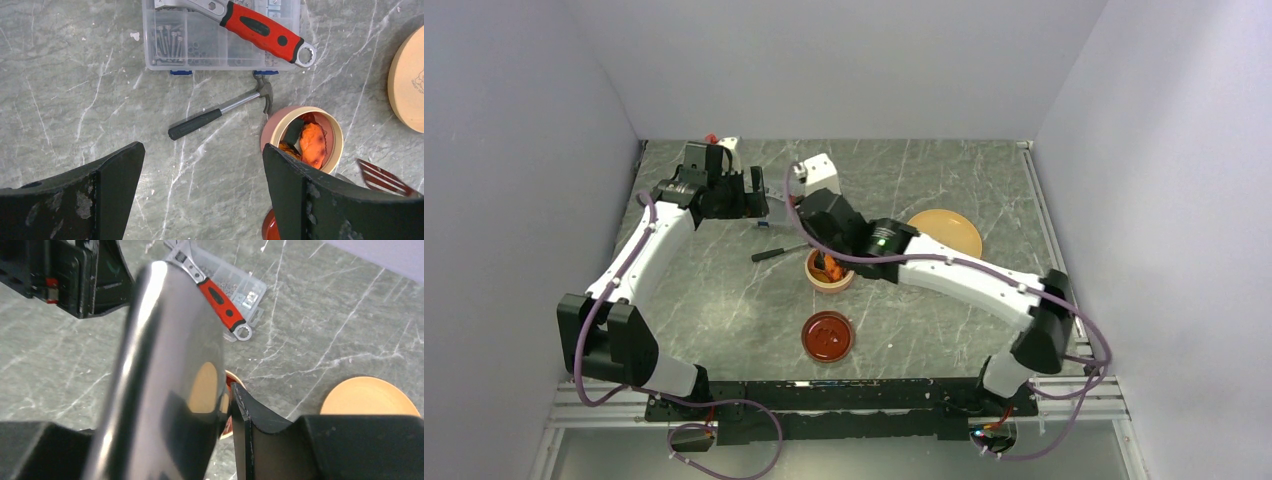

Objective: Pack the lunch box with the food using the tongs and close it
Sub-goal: Place the clamp at the center of the board.

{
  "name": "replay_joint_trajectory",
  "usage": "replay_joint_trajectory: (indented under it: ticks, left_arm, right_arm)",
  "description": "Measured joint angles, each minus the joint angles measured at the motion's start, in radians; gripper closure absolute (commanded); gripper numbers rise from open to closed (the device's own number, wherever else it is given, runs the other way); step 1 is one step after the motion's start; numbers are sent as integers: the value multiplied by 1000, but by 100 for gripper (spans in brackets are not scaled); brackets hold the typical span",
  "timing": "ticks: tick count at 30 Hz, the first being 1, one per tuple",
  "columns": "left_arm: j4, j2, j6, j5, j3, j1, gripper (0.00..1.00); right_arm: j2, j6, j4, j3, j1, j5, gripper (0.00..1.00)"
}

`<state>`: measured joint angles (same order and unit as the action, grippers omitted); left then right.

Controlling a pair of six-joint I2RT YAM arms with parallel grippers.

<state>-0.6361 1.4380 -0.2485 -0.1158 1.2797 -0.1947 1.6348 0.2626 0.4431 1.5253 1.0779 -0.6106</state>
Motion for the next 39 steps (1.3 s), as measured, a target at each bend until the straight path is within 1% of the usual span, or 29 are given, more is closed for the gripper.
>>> replay_joint_trajectory:
  ticks: [5,9,12,14,17,21,24,30,35,39]
  left_arm:
    - [0,-5,0,0,0,0,6]
    - [0,-11,0,-1,0,0,6]
    - [0,-16,0,-2,0,0,6]
    - [0,-18,0,-3,0,0,6]
    - [0,-19,0,0,0,-6,6]
    - [-3,-19,0,29,0,-42,7]
    - [-4,-24,-6,43,-8,-72,8]
    - [-14,-122,-63,55,-121,-116,10]
    - [-6,-226,-148,51,-246,-224,11]
    - [3,-262,-240,51,-365,-334,13]
  right_arm:
    - [-141,34,78,-6,-36,38,59]
    - [-235,63,156,-78,-146,134,60]
    - [-259,71,218,-163,-232,237,60]
    - [-254,71,259,-230,-278,317,61]
    - [-228,68,327,-299,-304,423,61]
    - [-168,48,373,-324,-323,551,61]
    - [-134,37,371,-324,-352,601,60]
    - [-61,36,313,-365,-418,650,57]
    - [-19,51,245,-414,-450,663,54]
    - [10,71,198,-431,-453,649,51]
